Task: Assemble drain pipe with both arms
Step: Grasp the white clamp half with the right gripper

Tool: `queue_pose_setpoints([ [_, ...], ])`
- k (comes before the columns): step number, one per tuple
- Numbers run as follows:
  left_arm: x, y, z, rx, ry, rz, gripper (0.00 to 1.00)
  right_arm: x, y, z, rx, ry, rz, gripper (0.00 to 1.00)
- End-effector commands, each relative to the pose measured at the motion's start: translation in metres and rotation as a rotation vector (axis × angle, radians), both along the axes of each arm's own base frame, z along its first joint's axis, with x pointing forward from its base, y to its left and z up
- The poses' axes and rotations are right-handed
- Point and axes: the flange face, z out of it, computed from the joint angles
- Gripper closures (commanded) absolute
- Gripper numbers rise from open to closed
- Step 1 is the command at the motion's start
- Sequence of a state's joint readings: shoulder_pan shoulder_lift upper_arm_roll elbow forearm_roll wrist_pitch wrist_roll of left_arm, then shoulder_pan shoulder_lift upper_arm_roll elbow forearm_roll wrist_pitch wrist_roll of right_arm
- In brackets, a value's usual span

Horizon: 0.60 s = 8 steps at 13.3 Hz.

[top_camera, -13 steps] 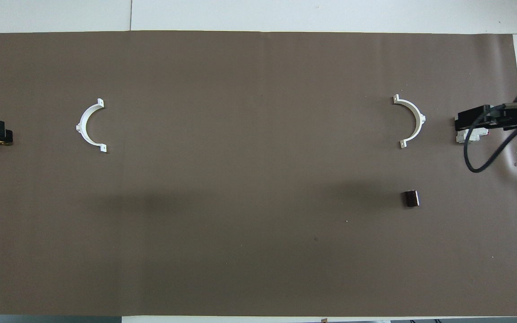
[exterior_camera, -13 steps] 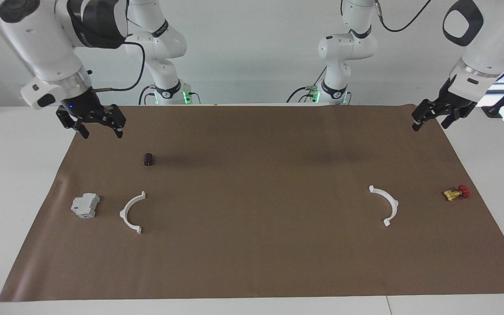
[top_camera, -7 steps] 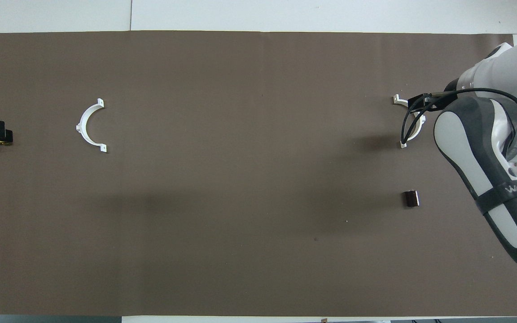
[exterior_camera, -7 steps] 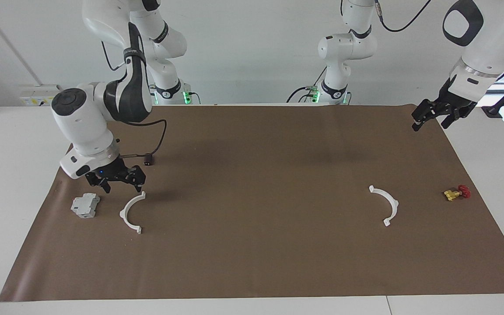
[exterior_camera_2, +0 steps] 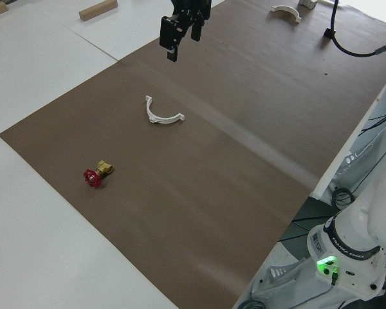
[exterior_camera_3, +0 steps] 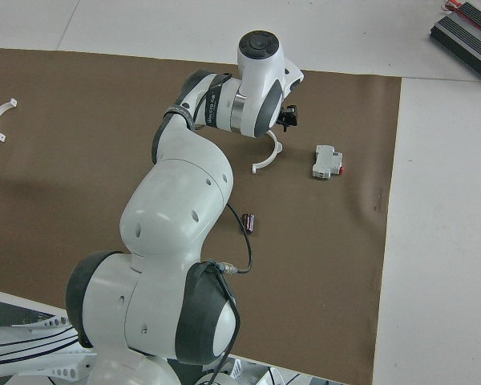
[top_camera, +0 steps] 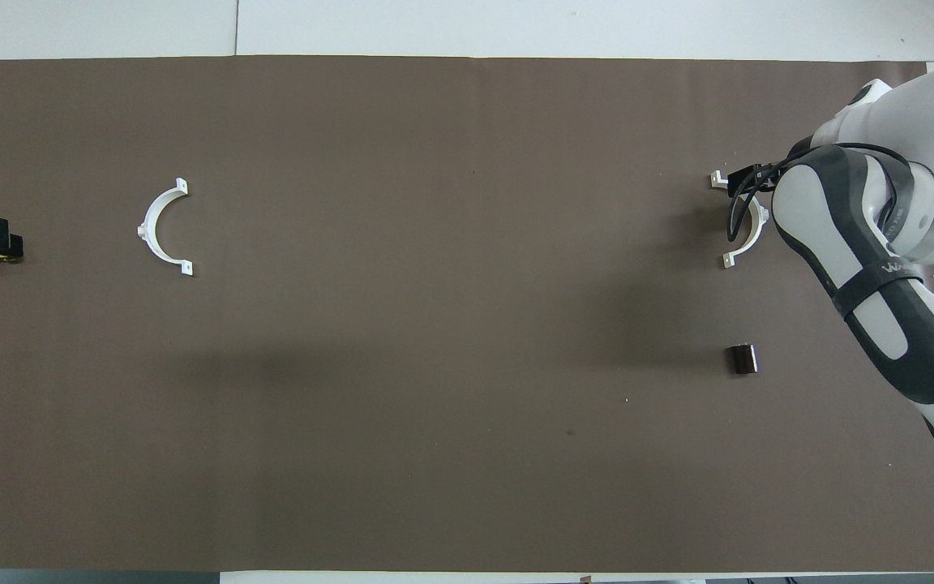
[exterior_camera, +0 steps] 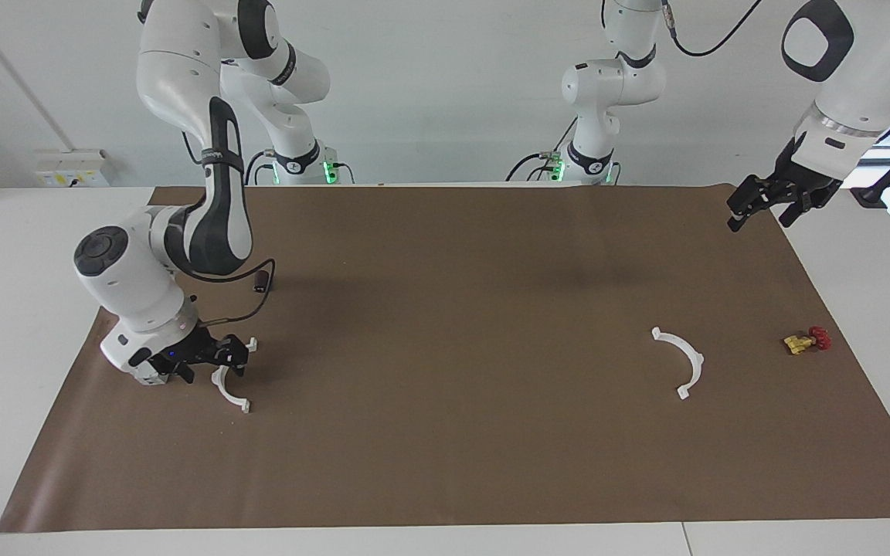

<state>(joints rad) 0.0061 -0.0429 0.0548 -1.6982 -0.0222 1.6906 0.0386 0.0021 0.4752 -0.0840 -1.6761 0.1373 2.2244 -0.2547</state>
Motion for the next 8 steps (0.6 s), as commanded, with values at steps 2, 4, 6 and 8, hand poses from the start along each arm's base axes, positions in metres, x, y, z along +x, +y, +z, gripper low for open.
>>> queue_pose_setpoints([
  [2,-0.006,-0.001,0.003,-0.011,-0.007,-0.009,0.00,-0.010,-0.008,-0.018,-0.006,-0.012,0.051,0.13],
  [4,-0.006,-0.002,0.004,-0.010,-0.009,-0.011,0.00,-0.019,-0.016,-0.028,-0.008,-0.006,0.056,0.14],
  [6,-0.006,-0.001,0.003,-0.011,-0.007,-0.009,0.00,-0.022,-0.017,-0.031,-0.009,-0.004,0.074,0.18],
  [8,-0.006,-0.002,0.004,-0.011,-0.007,-0.011,0.00,-0.025,-0.018,-0.034,-0.010,-0.013,0.093,0.24],
])
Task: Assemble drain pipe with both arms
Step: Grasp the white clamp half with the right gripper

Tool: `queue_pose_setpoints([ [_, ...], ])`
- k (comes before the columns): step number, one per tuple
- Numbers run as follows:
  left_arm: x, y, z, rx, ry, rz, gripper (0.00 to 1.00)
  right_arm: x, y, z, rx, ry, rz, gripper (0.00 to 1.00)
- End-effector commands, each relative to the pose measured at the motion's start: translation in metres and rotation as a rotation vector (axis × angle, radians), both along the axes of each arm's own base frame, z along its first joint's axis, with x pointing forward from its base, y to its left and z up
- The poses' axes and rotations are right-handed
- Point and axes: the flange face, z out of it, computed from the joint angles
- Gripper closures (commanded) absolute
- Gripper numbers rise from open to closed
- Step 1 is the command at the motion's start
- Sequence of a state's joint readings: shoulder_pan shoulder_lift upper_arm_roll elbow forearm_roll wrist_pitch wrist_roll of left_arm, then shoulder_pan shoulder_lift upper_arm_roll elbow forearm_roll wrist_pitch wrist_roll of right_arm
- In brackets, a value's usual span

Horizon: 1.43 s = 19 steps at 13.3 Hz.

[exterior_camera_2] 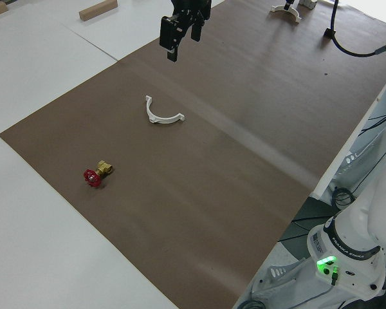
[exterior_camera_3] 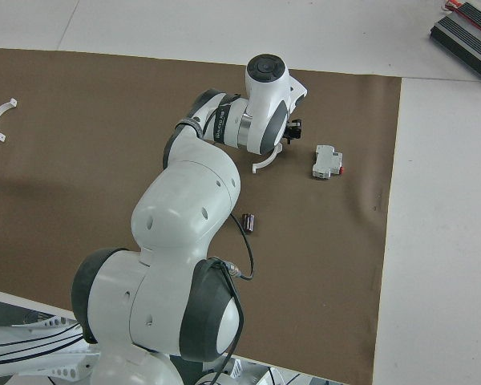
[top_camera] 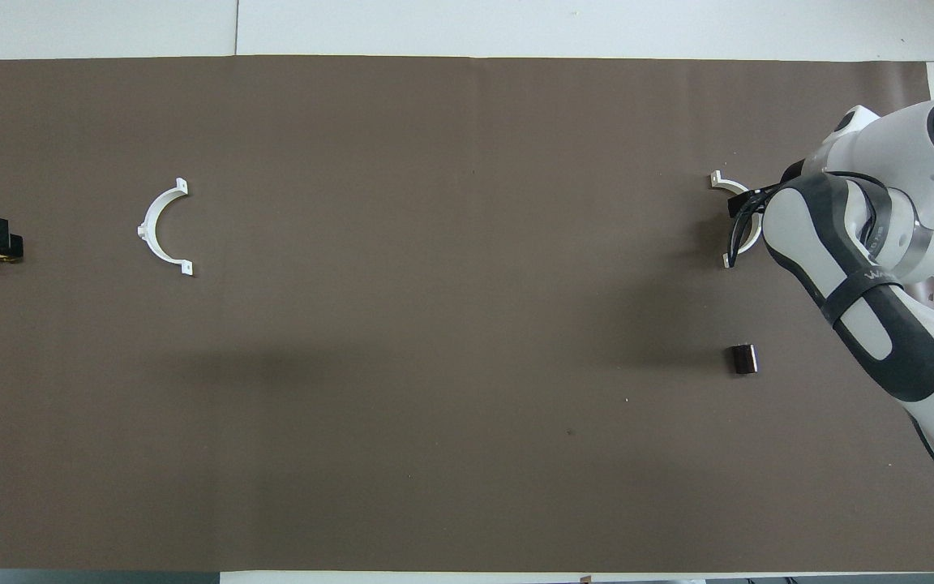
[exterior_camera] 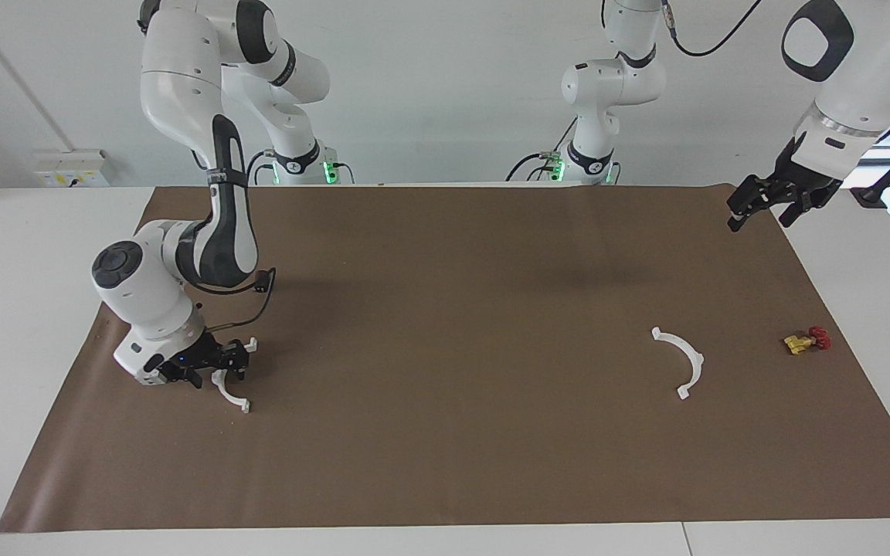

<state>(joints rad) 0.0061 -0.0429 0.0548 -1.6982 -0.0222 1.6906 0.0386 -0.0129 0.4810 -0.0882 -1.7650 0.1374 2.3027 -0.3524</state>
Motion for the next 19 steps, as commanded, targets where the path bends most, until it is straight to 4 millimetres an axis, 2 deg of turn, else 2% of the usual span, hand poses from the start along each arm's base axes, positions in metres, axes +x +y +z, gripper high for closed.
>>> queue_pose_setpoints([
  [1,-0.0058,-0.0016,0.0031,-0.010,-0.007,-0.011,0.00,-0.0116,-0.0044,-0.0018,0.003,-0.033,0.021,0.25],
  [6,-0.0062,-0.0016,0.0040,-0.010,-0.009,-0.011,0.00,-0.0123,-0.0057,-0.0034,0.002,-0.039,0.019,0.33],
  [9,-0.0062,-0.0016,0.0040,-0.010,-0.009,-0.011,0.00,-0.0126,-0.0056,-0.0037,0.002,-0.036,0.020,0.47],
  [13,-0.0058,-0.0016,0.0031,-0.010,-0.007,-0.011,0.00,-0.0127,-0.0076,-0.0027,0.002,-0.038,0.020,0.53],
  [14,-0.0062,-0.0016,0.0040,-0.010,-0.009,-0.011,0.00,-0.0133,-0.0115,-0.0029,0.002,-0.037,0.014,0.60],
  [17,-0.0058,-0.0016,0.0031,-0.010,-0.007,-0.011,0.00,-0.0133,-0.0104,-0.0028,0.006,-0.032,0.011,0.90],
  [19,-0.0059,-0.0007,0.0031,-0.011,-0.007,-0.009,0.00,-0.0118,-0.0083,-0.0003,0.007,-0.031,0.015,0.92],
])
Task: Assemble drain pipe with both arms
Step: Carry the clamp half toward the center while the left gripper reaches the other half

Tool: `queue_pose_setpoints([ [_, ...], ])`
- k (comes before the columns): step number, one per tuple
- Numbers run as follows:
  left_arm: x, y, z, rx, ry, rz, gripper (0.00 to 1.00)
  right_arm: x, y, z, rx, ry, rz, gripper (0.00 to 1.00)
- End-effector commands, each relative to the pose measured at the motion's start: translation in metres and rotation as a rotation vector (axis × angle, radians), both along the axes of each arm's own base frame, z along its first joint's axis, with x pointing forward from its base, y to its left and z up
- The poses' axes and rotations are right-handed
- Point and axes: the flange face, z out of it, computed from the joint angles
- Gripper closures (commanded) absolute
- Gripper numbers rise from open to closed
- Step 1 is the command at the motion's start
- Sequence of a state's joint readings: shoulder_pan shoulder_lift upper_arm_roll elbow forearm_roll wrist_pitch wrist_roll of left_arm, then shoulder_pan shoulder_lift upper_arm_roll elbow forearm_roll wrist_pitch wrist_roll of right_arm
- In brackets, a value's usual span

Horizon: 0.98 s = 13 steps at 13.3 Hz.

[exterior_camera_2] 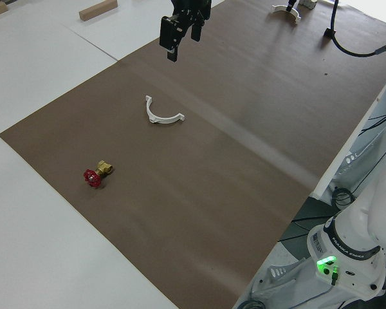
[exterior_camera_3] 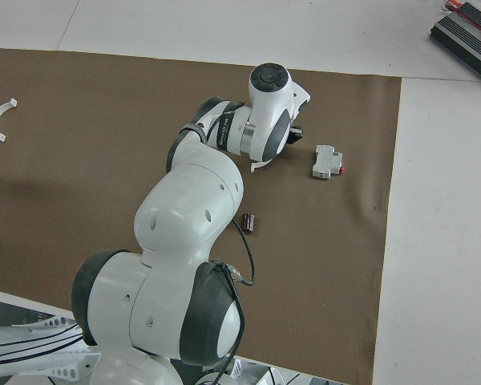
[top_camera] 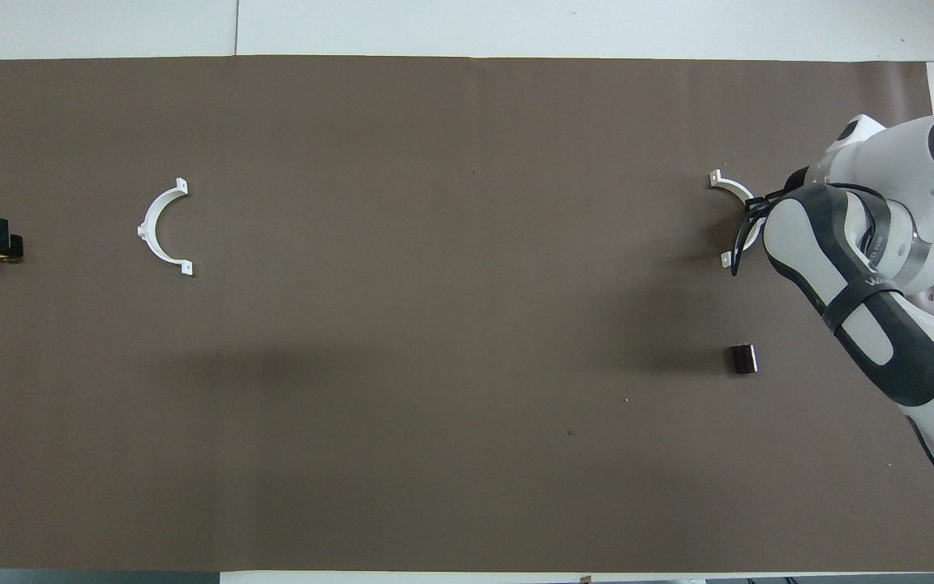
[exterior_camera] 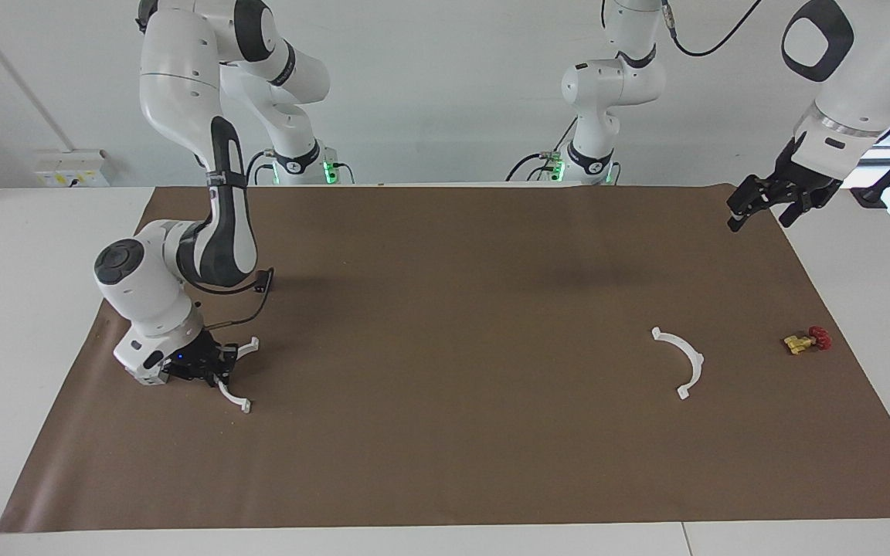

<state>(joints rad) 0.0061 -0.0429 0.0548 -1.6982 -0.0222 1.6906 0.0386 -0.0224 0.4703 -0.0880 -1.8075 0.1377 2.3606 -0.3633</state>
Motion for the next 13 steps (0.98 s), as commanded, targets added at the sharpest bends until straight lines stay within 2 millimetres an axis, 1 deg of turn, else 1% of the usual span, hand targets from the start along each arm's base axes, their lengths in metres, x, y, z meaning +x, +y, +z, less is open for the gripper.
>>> queue_pose_setpoints([
  [1,-0.006,-0.001,0.003,-0.011,-0.007,-0.009,0.00,-0.005,0.000,0.008,0.018,0.002,0.020,0.93],
  [2,-0.006,-0.001,0.003,-0.011,-0.007,-0.009,0.00,0.001,0.004,0.018,0.025,0.015,0.024,0.93],
  [3,-0.006,-0.002,0.003,-0.010,-0.007,-0.011,0.00,0.010,0.008,0.039,0.035,0.029,0.032,0.93],
  [4,-0.006,-0.002,0.004,-0.010,-0.009,-0.011,0.00,0.019,0.017,0.059,0.043,0.045,0.037,0.93],
  [6,-0.006,-0.002,0.004,-0.010,-0.009,-0.011,0.00,0.028,0.062,0.090,0.043,0.065,0.022,0.93],
  [7,-0.006,-0.002,0.004,-0.010,-0.009,-0.011,0.00,0.032,0.097,0.105,0.044,0.068,0.016,0.93],
  [8,-0.006,-0.002,0.005,-0.010,-0.010,-0.011,0.00,0.032,0.131,0.113,0.037,0.085,-0.001,0.93],
  [9,-0.006,-0.001,0.003,-0.011,-0.007,-0.009,0.00,0.031,0.162,0.118,0.031,0.099,-0.019,0.92],
  [10,-0.006,-0.001,0.003,-0.011,-0.007,-0.009,0.00,0.029,0.202,0.124,0.034,0.093,-0.050,0.92],
  [11,-0.006,-0.002,0.004,-0.010,-0.009,-0.011,0.00,0.022,0.244,0.126,0.036,0.090,-0.075,0.92],
  [12,-0.006,-0.002,0.003,-0.010,-0.007,-0.011,0.00,0.014,0.276,0.127,0.040,0.081,-0.087,0.92],
  [13,-0.008,-0.001,0.002,-0.012,0.008,-0.010,0.00,0.008,0.302,0.127,0.046,0.065,-0.074,0.92],
])
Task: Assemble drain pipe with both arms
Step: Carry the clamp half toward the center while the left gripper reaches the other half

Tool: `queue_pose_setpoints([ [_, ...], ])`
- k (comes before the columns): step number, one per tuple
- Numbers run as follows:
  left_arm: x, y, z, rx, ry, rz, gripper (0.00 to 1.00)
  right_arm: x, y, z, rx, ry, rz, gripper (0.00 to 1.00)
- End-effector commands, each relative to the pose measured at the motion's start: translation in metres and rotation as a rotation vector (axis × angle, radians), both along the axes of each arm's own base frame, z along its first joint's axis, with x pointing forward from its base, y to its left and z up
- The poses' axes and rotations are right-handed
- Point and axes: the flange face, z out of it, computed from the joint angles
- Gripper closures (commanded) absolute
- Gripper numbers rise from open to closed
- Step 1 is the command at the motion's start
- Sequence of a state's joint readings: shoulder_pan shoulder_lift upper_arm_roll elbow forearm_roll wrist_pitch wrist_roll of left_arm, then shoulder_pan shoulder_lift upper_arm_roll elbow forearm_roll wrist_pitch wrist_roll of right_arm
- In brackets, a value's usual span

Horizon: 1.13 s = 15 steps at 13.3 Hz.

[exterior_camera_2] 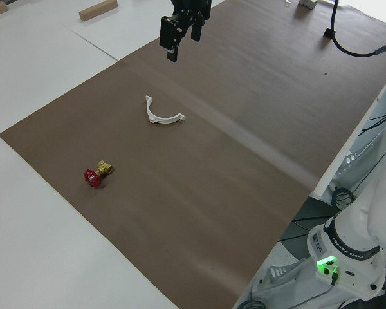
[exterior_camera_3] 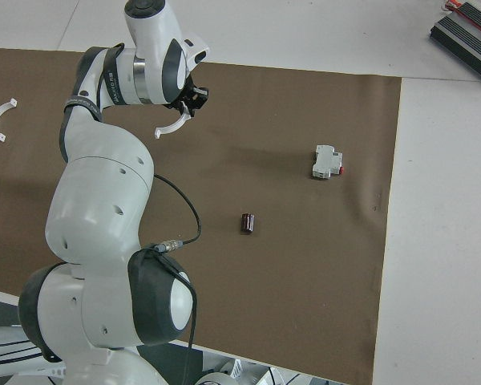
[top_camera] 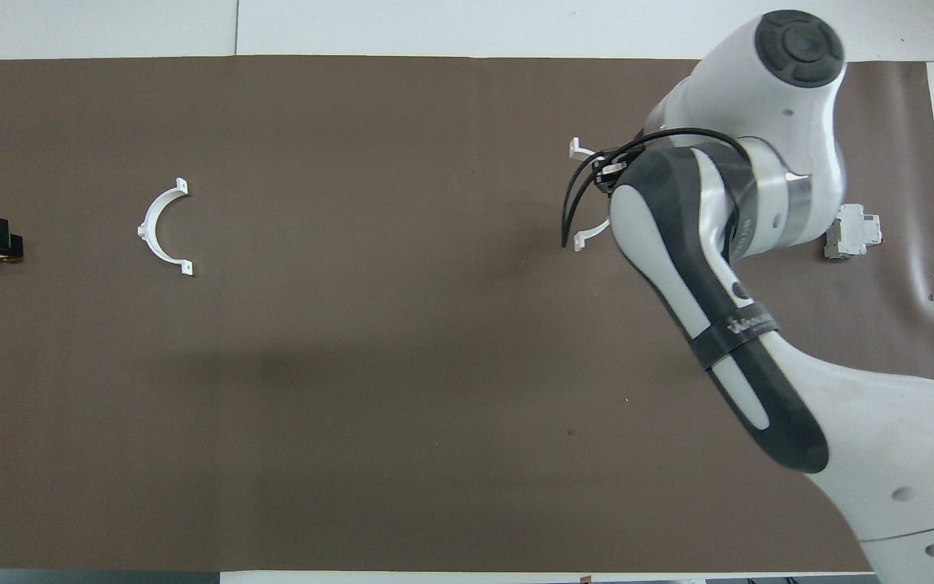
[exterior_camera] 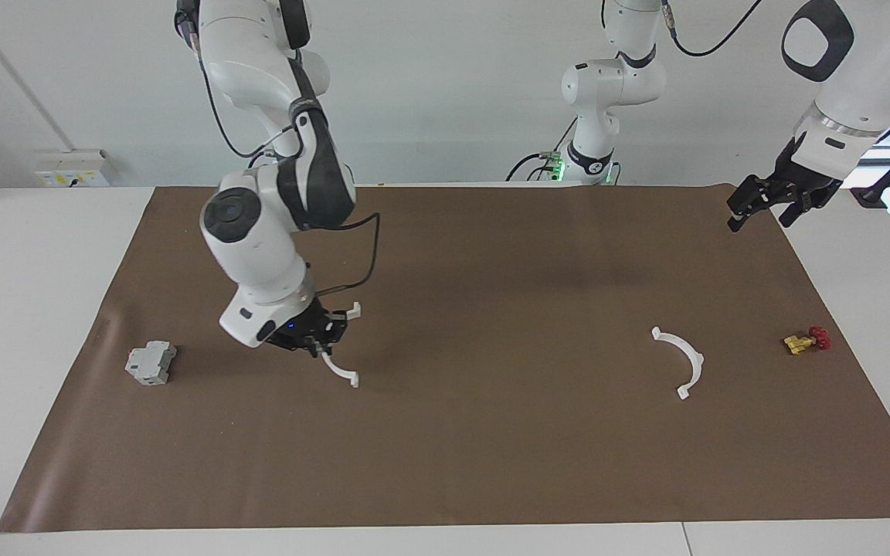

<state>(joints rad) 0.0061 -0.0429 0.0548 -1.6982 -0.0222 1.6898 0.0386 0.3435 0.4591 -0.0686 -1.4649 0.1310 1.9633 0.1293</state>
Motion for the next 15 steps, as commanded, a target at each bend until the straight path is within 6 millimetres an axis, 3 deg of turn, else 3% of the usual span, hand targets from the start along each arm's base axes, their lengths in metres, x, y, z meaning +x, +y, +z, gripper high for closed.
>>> queue_pose_setpoints([
  [1,-0.012,0.003,0.001,-0.013,0.030,-0.001,0.00,-0.009,0.063,-0.007,-0.004,-0.028,-0.017,0.92],
  [3,-0.013,0.007,0.001,-0.015,0.043,0.009,0.00,-0.020,0.137,-0.023,0.005,-0.040,-0.103,0.92],
  [4,-0.013,0.005,-0.001,-0.014,0.040,0.006,0.00,-0.017,0.158,-0.029,-0.009,-0.059,-0.120,0.93],
  [7,0.002,0.005,-0.017,0.028,-0.020,-0.012,0.00,-0.028,0.182,-0.033,-0.022,-0.087,-0.112,0.92],
  [8,0.010,0.005,-0.029,0.036,-0.040,-0.016,0.00,-0.033,0.183,-0.050,-0.042,-0.075,-0.103,0.92],
  [11,0.039,0.003,-0.088,0.043,-0.037,-0.021,0.00,-0.043,0.194,-0.070,-0.036,-0.092,-0.086,0.92],
  [15,0.063,0.001,-0.185,0.049,-0.078,-0.024,0.04,-0.052,0.201,-0.091,-0.027,-0.101,-0.081,0.91],
])
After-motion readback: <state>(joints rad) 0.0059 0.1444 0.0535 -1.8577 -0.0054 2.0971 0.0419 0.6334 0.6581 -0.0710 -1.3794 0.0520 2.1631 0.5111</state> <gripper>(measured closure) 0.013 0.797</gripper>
